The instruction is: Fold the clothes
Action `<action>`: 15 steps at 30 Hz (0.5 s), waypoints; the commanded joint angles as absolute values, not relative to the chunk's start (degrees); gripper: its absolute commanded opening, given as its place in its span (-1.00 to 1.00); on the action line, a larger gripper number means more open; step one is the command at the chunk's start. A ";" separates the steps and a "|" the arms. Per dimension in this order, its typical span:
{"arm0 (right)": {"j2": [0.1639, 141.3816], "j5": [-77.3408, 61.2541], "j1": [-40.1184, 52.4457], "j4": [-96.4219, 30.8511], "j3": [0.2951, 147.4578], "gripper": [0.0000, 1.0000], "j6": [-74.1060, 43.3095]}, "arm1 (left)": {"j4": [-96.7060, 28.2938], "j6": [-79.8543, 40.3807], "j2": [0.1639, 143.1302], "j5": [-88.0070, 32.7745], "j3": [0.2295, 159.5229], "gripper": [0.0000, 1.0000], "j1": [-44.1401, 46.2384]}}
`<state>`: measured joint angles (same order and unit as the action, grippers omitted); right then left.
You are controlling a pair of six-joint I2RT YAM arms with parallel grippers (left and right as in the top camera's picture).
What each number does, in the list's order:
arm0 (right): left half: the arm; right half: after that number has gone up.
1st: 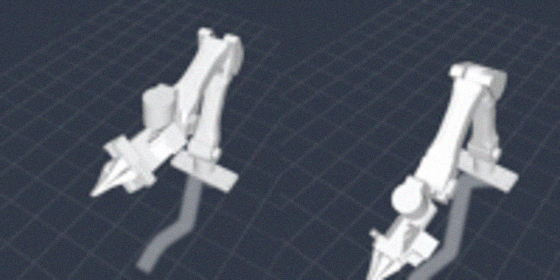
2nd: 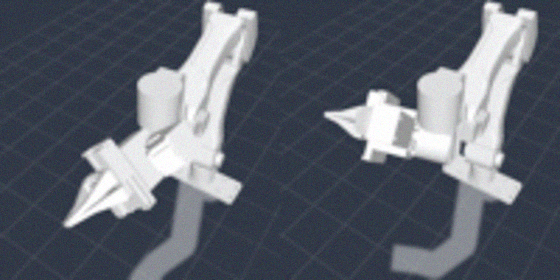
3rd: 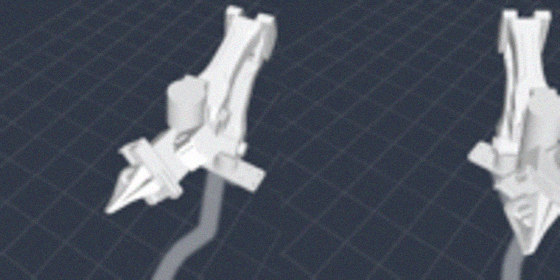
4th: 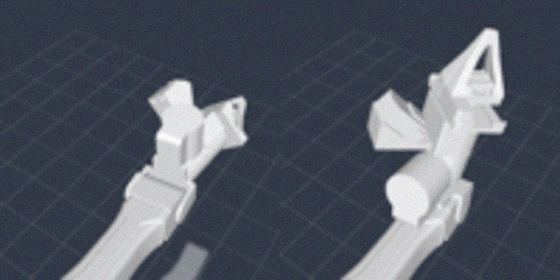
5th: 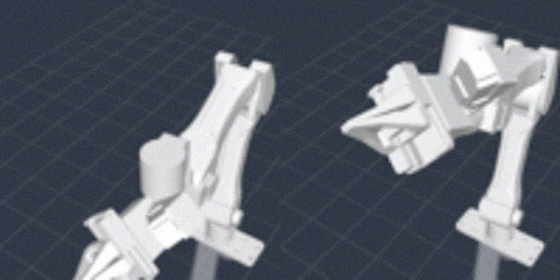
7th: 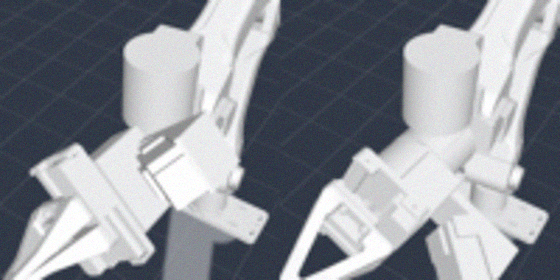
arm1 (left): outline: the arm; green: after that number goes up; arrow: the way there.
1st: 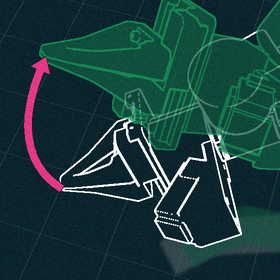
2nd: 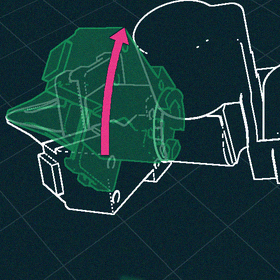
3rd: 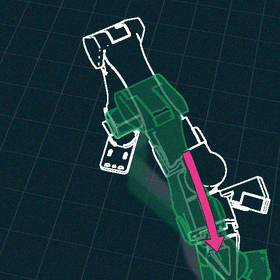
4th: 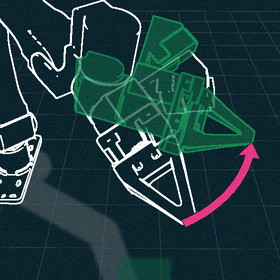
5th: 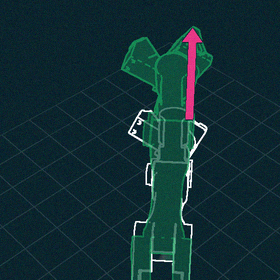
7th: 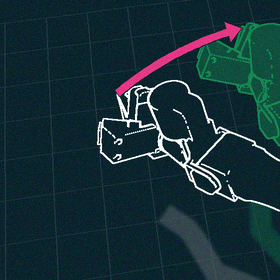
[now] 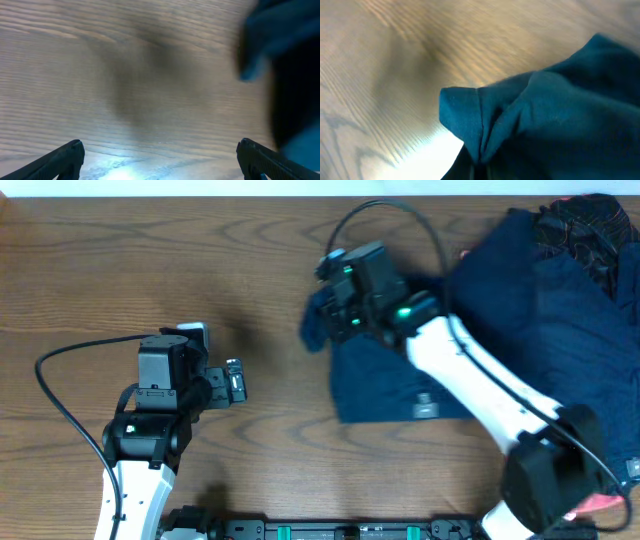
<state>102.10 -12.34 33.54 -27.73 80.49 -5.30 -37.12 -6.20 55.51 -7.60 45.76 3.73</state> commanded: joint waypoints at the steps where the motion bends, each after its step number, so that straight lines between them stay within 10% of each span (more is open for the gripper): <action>1: 102.87 -13.67 35.18 -26.46 80.58 -0.03 -6.79 | -37.23 -6.76 55.68 -14.31 46.83 0.96 3.90; 4: 101.23 -10.70 32.71 -29.04 80.62 0.98 -6.79 | -37.28 -7.22 55.70 -21.21 46.83 0.96 3.90; 15: 90.89 -8.80 11.68 -46.06 80.62 0.98 -6.61 | -36.69 -19.66 60.49 -26.59 45.15 0.96 8.16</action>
<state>93.86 -9.43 15.94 -44.27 80.44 -6.09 -37.01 -15.81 58.08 -24.51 45.74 6.09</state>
